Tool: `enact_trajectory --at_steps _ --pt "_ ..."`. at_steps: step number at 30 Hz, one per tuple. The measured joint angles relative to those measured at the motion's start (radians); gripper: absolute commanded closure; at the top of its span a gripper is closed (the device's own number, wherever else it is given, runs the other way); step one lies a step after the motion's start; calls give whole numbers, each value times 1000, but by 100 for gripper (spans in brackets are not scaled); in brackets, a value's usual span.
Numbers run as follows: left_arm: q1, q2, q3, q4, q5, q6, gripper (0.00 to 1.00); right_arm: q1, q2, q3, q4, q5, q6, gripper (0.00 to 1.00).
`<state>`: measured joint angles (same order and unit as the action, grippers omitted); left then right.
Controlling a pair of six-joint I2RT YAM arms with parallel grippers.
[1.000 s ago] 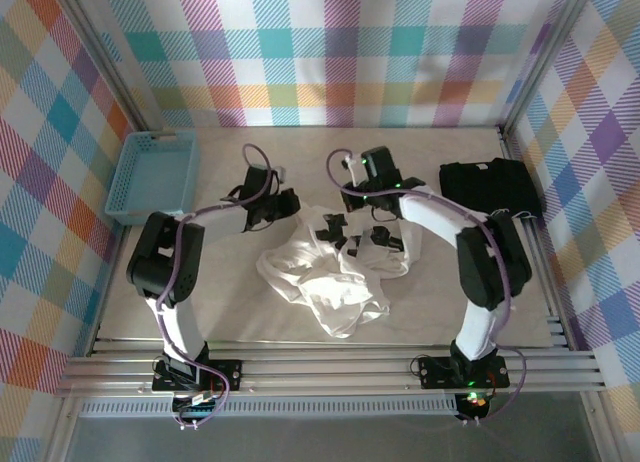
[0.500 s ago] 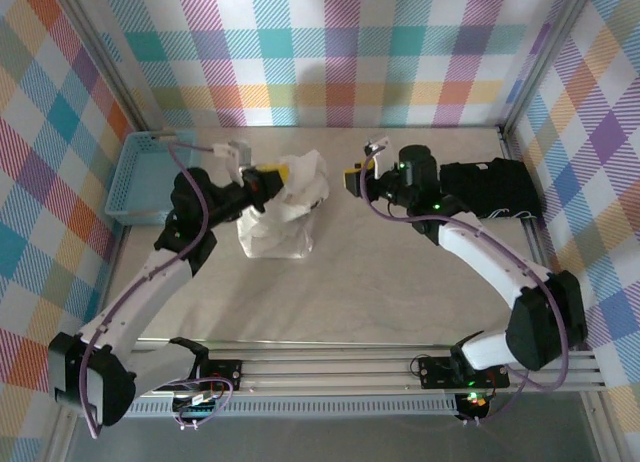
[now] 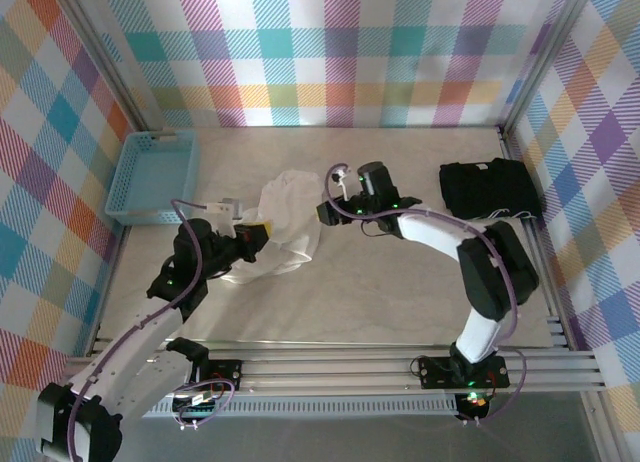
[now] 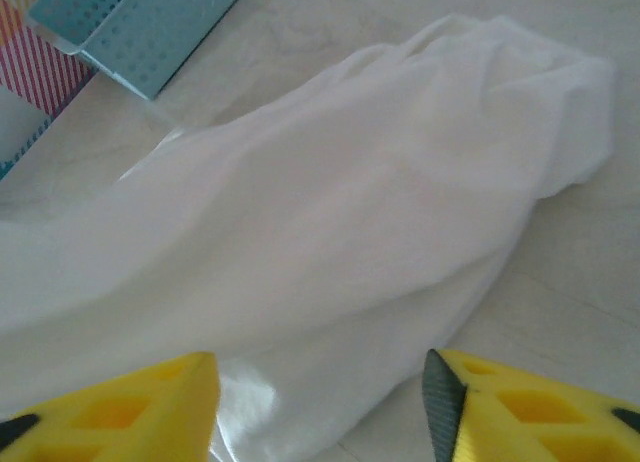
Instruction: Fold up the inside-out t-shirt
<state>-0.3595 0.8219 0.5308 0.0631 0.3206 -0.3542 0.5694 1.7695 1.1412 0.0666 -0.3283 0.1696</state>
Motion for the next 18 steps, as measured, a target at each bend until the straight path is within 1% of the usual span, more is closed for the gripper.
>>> enact_trajectory --at_steps 2,4,8,13,17,18 --pt "0 4 7 -38 -56 -10 100 10 52 57 -27 3 6 29" --pt "0 8 8 -71 -96 -19 100 10 110 128 -55 9 15 26" --pt "0 14 8 -109 -138 -27 100 8 223 262 -105 42 48 25" --pt "0 14 8 -118 -159 -31 100 7 386 453 -211 122 102 33" --pt "0 14 8 -126 -169 -35 100 7 461 535 -288 169 138 47" --pt "0 14 8 -127 -173 -36 100 7 474 552 -309 177 142 53"
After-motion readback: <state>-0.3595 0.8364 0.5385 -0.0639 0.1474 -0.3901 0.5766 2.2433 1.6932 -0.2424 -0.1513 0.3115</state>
